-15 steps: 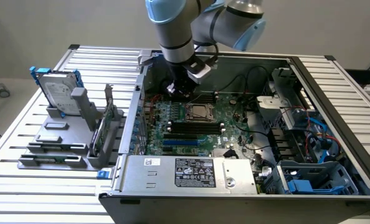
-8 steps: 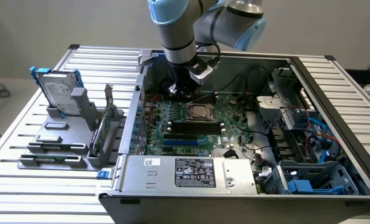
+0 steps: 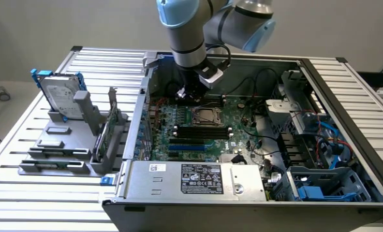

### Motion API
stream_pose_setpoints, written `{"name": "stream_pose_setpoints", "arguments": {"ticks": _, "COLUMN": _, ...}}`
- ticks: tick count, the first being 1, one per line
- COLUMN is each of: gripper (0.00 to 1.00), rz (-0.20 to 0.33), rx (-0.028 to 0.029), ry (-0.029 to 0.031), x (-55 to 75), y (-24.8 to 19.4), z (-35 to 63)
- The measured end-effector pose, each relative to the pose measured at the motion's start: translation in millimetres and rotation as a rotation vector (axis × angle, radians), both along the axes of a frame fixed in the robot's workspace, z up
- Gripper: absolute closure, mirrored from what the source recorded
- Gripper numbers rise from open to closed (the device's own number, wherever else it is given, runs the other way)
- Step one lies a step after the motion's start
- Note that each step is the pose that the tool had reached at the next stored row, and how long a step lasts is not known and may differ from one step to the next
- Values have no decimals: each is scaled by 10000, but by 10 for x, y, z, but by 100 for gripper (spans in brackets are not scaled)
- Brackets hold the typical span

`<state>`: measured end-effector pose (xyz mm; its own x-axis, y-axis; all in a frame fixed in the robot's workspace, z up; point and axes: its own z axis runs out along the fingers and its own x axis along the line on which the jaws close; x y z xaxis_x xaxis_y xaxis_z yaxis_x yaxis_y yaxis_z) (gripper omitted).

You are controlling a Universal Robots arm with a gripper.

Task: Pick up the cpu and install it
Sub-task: 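Install the first cpu locking lever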

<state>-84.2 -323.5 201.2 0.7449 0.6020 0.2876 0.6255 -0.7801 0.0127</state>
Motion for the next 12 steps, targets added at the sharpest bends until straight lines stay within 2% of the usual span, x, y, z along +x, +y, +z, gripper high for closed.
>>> {"name": "stream_pose_setpoints", "arguments": {"ticks": 12, "gripper": 89, "rz": 0, "rx": 0, "ry": -12, "x": 98, "y": 0, "z": -42}}
